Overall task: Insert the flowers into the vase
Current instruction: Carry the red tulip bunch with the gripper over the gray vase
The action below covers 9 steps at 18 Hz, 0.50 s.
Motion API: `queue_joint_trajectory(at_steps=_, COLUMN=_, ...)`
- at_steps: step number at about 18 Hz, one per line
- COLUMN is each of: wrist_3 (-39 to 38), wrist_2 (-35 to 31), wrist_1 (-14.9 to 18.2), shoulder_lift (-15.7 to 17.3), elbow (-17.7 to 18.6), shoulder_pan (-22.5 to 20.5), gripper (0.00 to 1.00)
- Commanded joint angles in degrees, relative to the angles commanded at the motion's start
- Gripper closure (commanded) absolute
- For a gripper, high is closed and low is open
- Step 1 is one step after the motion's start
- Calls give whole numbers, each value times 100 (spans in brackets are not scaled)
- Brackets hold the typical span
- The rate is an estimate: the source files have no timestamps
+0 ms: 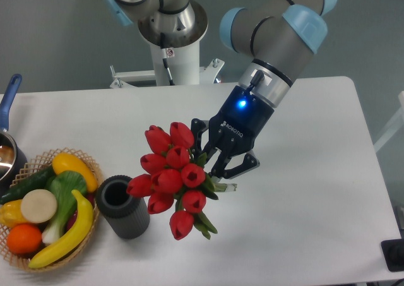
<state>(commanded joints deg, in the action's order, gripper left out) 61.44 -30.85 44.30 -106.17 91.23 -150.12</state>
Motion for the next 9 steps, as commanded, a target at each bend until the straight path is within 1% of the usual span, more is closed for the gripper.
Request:
queue_joint_trajectory(at_steps=3, wrist_3=0, wrist_2=0, wrist_1=0, shoulder_lift=35, elbow=44, shoulder_pan=18, gripper=72)
queue_joint_trajectory(at_steps=9, wrist_3=-9, wrist_2=18, wrist_1=0, shoulder_lift=35, elbow=0, shoulder_pan=26, gripper=72)
